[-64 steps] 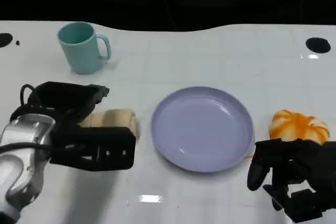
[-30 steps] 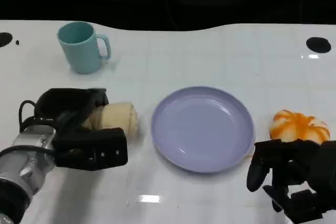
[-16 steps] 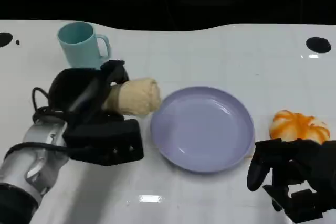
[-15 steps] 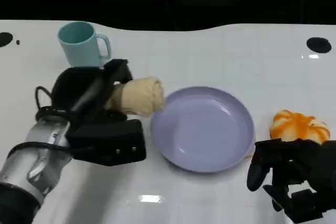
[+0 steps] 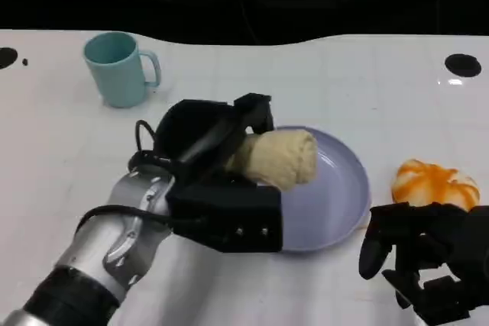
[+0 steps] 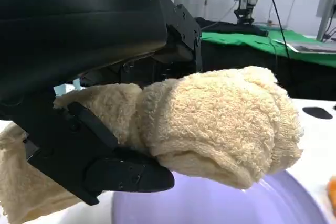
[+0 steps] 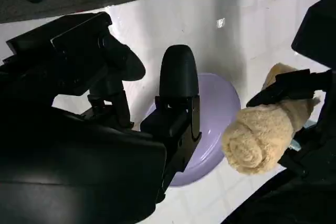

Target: Grasp the towel on the left side of the plate with the left hand and place it into the plate.

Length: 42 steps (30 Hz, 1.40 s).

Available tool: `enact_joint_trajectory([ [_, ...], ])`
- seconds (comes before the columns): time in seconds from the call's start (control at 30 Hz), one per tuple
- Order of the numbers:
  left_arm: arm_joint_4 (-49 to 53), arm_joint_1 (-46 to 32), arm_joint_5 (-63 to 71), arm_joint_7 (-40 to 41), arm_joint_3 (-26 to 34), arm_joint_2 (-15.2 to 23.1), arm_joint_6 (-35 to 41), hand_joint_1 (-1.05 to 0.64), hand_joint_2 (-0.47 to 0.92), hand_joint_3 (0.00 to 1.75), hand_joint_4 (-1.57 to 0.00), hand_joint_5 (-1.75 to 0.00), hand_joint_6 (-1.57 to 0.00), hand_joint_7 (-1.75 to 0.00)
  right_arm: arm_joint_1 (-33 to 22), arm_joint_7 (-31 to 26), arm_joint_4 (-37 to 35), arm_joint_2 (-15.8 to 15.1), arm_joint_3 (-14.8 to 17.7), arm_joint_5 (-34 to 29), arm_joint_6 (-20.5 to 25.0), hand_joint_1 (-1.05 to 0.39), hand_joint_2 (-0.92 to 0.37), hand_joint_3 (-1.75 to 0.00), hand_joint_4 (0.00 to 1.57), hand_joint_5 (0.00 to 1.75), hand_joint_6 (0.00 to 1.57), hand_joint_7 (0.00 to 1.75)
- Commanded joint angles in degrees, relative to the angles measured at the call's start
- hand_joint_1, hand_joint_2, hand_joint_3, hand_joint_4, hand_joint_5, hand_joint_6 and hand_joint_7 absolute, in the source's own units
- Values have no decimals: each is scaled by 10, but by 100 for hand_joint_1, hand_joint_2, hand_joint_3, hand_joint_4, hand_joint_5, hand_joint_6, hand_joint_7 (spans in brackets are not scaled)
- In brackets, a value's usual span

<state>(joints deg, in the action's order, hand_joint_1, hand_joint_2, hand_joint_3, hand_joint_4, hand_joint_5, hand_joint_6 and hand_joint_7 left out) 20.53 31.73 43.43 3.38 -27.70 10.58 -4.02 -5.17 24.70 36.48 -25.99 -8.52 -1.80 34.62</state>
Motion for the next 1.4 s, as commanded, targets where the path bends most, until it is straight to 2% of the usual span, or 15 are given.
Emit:
enact_joint_trajectory([
  [0.03,15,24,2,-28,-10,-12,15,-21,55,84,-88,-175,-60,-175,-1,1,9,-5,5,3,4,3,-60,-103,70,168,68,144],
  [0.1,20,27,-5,-41,-13,-20,18,-21,55,85,-87,-175,-58,-174,-1,0,10,-6,3,1,3,3,-60,-103,70,167,68,144],
  [0.13,20,27,-12,-55,-13,-23,20,-20,57,82,-83,-175,-62,-154,-1,0,10,-7,2,1,2,3,-60,-104,70,167,68,143],
  [0.17,20,28,-19,-68,-12,-24,20,-21,62,72,-76,-174,-71,-120,-1,0,10,-7,2,0,1,2,-60,-104,70,167,68,143],
  [0.2,19,28,-26,-86,-13,-22,18,-21,66,65,-73,-174,-76,-102,-2,0,9,-6,3,1,0,2,-60,-104,70,167,68,143],
  [0.27,15,30,-35,-120,-15,-15,14,-28,85,33,-57,-136,-70,-45,-2,0,8,-4,3,3,-1,2,-59,-104,71,166,69,143],
  [0.33,12,33,-36,-144,-19,-7,10,-34,90,23,-48,-99,-63,-18,-1,1,7,-4,3,3,-3,3,-59,-105,71,166,69,144],
  [0.37,10,33,-35,-153,-20,-4,11,-40,91,19,-37,-75,-50,-8,-1,1,7,-5,2,3,-3,2,-59,-105,71,167,69,144],
  [0.43,5,32,-34,-162,-19,-2,14,-48,92,14,-25,-56,-37,-2,-1,1,5,-5,3,3,-4,2,-59,-105,71,167,69,145],
  [0.5,2,31,-32,-164,-19,-2,15,-56,92,11,-16,-48,-26,0,-1,1,4,-5,4,3,-6,3,-58,-106,71,168,69,145],
  [0.67,-13,26,-27,-169,-20,12,10,-74,92,10,-4,-44,-16,0,-3,4,2,-5,8,8,-10,3,-59,-106,70,167,67,146],
  [0.83,-57,12,-45,-201,-7,24,27,-76,92,13,-3,-47,-17,-1,-4,1,2,-6,7,9,-12,3,-58,-106,70,167,67,146],
  [1.0,-161,-35,-148,-280,59,25,98,-52,92,21,-19,-59,-34,-9,-1,0,3,-5,6,9,-4,3,-58,-106,70,167,68,145],
  [1.13,-234,-67,-236,-326,115,23,169,-43,92,26,-34,-68,-45,-12,1,-1,4,-5,5,9,2,2,-59,-105,70,167,68,145],
  [1.4,-375,-156,-397,-333,220,13,277,-33,92,30,-57,-84,-65,-21,2,0,2,-5,6,10,-1,3,-60,-104,70,166,68,144],
])
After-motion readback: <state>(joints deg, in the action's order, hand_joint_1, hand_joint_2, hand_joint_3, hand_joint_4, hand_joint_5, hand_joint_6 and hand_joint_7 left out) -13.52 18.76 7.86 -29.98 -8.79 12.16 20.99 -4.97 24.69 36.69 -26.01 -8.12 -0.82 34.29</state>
